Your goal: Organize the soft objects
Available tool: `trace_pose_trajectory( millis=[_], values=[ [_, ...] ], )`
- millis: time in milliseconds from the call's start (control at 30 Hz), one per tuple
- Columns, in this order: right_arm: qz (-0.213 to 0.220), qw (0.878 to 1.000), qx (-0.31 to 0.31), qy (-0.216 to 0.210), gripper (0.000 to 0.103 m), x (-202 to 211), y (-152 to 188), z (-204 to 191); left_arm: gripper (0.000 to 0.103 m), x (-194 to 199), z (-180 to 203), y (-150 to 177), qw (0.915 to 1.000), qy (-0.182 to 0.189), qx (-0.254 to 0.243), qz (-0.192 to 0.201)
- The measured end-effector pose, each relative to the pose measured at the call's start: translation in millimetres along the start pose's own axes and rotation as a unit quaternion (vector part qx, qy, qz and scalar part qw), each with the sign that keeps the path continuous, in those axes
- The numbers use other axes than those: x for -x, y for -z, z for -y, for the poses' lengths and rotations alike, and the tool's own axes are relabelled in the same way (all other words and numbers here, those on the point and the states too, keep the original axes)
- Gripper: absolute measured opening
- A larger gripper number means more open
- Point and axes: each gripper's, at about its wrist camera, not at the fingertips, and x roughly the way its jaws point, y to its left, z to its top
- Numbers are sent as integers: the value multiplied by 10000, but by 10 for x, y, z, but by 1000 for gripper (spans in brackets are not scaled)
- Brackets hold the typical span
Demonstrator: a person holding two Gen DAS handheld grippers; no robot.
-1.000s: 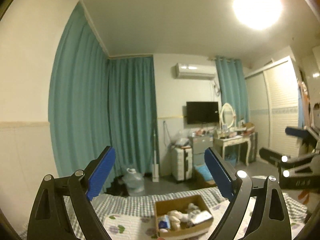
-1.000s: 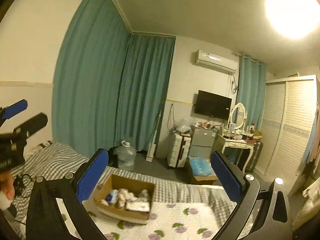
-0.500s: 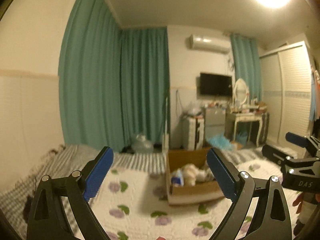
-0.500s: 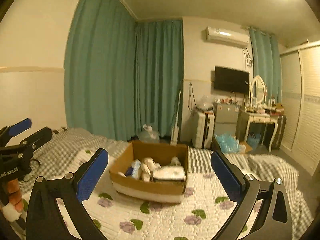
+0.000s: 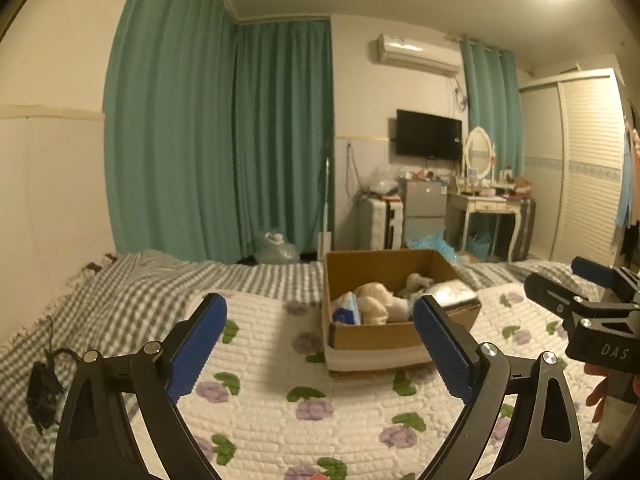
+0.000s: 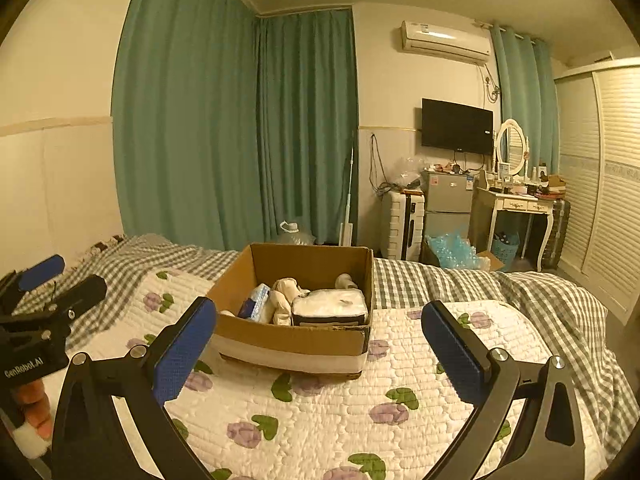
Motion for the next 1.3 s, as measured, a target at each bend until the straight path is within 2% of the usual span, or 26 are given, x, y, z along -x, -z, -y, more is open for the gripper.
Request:
trace_pose_trajectory(
  millis=[367,1300],
  values=[
    [116,9999,14,53,103,81,-20,-27,96,37,-1,53,9999,20,8,118],
    [-2,10000,70,24,103,38,59,-44,96,-54,-24,142,9998,66,145,-129]
  ],
)
